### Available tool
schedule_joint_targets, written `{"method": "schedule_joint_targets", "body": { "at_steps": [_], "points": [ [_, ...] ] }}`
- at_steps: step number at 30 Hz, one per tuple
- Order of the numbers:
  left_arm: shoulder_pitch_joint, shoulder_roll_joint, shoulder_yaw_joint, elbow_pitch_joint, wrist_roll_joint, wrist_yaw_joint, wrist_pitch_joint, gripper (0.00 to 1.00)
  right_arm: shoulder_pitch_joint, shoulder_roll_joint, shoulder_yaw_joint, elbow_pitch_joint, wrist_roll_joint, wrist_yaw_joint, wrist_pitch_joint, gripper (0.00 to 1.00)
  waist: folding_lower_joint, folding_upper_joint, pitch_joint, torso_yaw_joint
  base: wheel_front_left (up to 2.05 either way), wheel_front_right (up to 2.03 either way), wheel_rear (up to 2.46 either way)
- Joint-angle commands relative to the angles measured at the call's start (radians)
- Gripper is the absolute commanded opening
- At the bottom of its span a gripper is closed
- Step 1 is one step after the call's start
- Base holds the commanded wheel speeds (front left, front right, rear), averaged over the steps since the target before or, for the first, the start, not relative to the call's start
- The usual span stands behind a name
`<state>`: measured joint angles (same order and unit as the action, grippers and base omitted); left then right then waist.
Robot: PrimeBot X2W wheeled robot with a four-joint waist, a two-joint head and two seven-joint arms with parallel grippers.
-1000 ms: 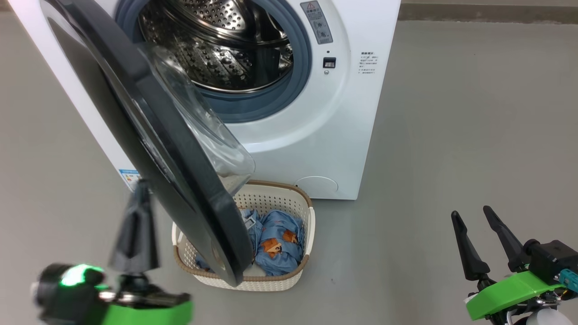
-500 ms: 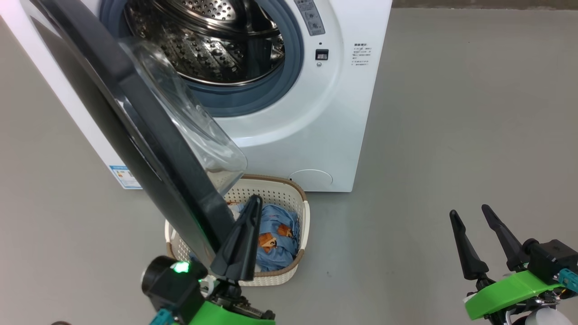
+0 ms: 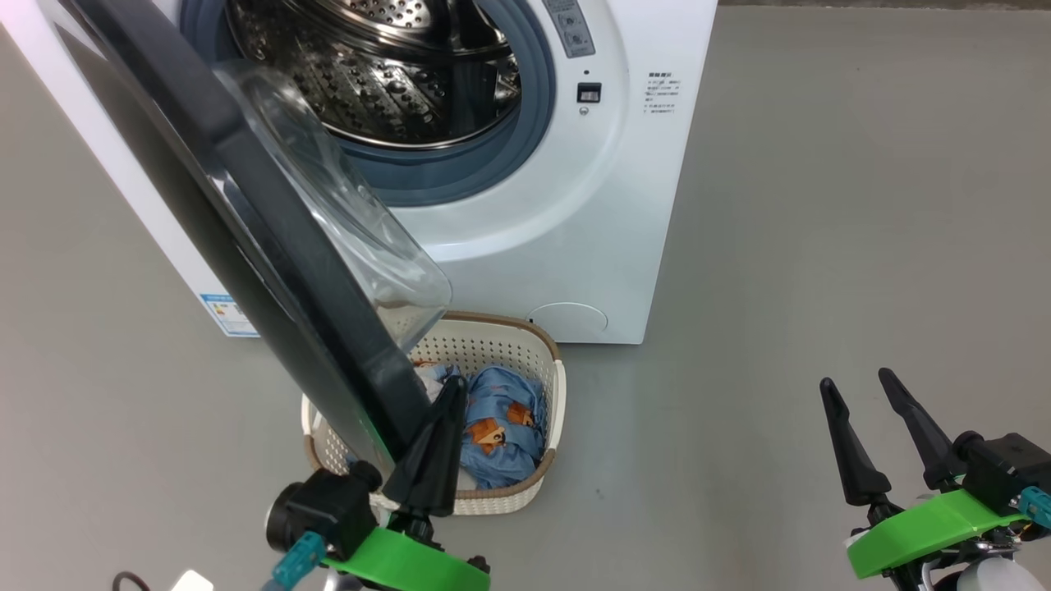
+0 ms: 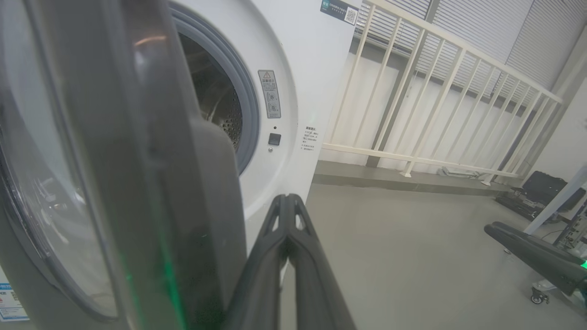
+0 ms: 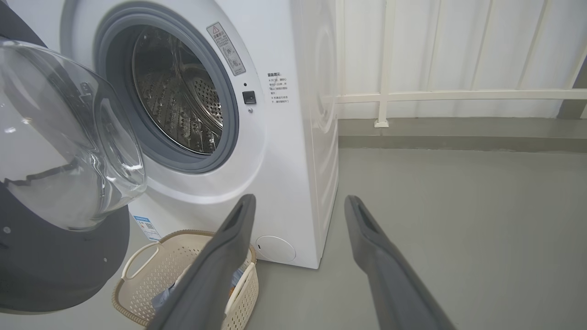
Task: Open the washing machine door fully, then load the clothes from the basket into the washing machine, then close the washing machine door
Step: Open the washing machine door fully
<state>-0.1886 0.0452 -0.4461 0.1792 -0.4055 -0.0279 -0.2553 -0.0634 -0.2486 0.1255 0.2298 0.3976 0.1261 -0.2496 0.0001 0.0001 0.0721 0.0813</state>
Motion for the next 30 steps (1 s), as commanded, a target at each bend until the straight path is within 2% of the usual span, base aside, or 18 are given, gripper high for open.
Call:
{"method": "schedule_joint_targets", "body": {
  "at_steps": [1,13,30],
  "points": [
    [-0.045,0.005,0.040,-0.009,-0.014,0.008,-0.006,0.00,-0.021,-0.017,0.013,-0.029,-0.020,0.005,-0.012,1.00,-0.0001,-0.0001,0.001,0.001,0.00,0.00,0.00],
    [-0.044,0.005,0.078,0.026,-0.023,0.013,-0.006,0.00,-0.015,-0.019,0.003,-0.035,-0.026,0.005,-0.012,1.00,-0.0001,-0.0001,0.001,0.027,0.00,0.00,0.00],
    [-0.014,0.005,0.103,0.022,-0.013,0.019,-0.006,0.00,-0.012,-0.027,-0.004,-0.043,-0.031,0.005,-0.012,1.00,-0.0001,-0.0001,0.005,0.126,0.00,0.00,0.00]
  ]
}}
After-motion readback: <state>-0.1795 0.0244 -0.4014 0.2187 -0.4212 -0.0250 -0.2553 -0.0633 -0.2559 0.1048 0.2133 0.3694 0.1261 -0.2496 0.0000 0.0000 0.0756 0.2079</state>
